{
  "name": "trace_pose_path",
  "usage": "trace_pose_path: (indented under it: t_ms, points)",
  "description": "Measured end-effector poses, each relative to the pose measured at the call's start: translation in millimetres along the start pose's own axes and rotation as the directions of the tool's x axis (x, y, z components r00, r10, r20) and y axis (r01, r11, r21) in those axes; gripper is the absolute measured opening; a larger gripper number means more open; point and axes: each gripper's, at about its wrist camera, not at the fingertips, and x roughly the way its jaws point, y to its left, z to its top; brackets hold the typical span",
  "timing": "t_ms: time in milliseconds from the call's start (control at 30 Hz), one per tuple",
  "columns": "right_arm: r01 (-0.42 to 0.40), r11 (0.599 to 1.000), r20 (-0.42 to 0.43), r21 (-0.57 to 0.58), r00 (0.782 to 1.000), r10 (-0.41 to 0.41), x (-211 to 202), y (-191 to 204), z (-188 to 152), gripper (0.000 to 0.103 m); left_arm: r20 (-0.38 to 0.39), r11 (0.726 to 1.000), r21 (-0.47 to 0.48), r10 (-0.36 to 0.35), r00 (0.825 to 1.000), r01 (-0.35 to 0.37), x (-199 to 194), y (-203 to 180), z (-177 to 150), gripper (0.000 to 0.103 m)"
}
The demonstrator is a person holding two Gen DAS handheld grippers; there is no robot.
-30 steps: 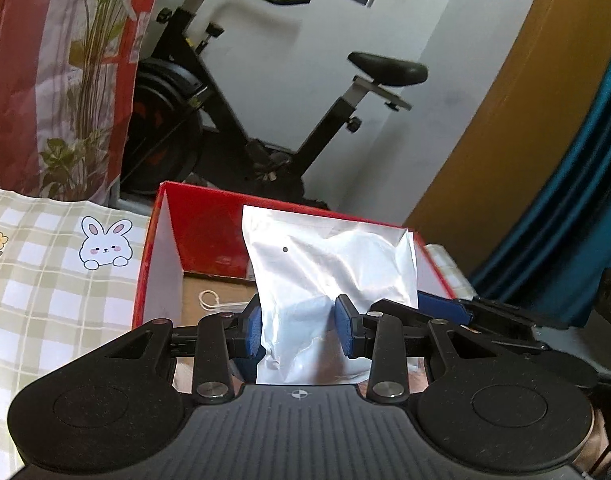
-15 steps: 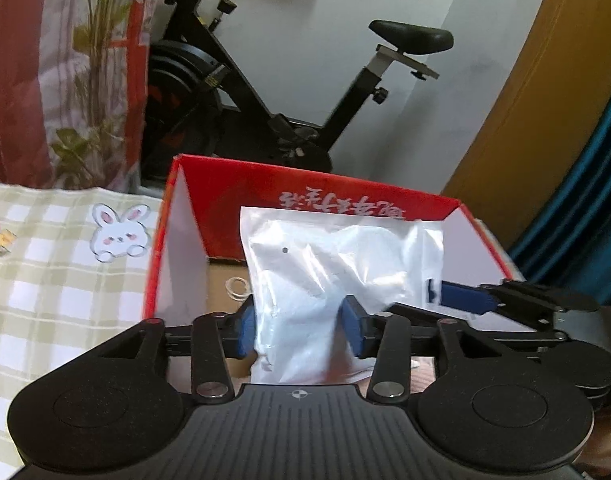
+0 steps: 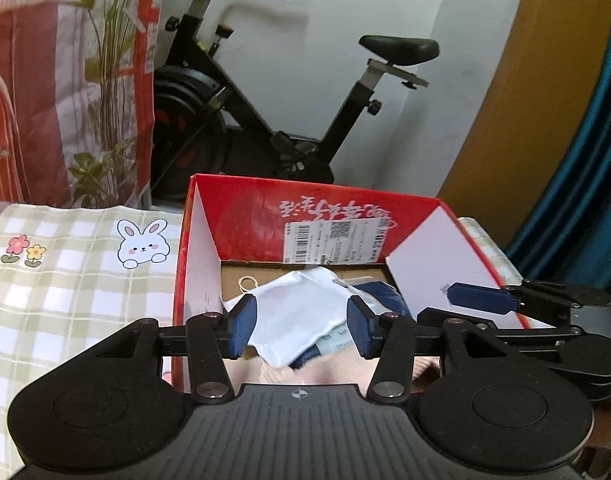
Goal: Organize soft objects
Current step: 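Lower the white pouch into the red box and open both tools, then move both tools back down to the orange floral cloth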
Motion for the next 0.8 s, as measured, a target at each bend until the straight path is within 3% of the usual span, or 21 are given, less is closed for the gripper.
trace_pose_path:
  t_ms: [200, 400, 667, 800]
  points:
    - [-0.019, 1.0, 0.021, 0.011, 1.0, 0.019, -34.7, 11.9, -15.7, 0.044, 0.008, 1.0, 0.006, -0.004, 1.0, 0.004, -34.7, -12.5, -22.7, 0.052]
    - [-0.031, 1.0, 0.011, 0.002, 0.999, 0.031, -66.5, 27.6, -52.0, 0.044, -0.012, 0.998, -0.063, -0.018, 1.0, 0.017, -67.7, -14.5, -67.4, 0.052]
    - [-0.057, 0.998, -0.098, -0.016, 0.994, 0.056, -79.3, 46.0, -121.9, 0.044, -0.133, 0.985, -0.169, -0.061, 0.989, 0.038, -75.6, -17.8, -151.0, 0.051]
    - [-0.055, 0.998, -0.14, -0.019, 0.989, 0.052, -81.7, 52.0, -148.1, 0.044, -0.2, 0.974, -0.224, -0.065, 0.978, 0.019, -69.6, -12.2, -176.5, 0.051]
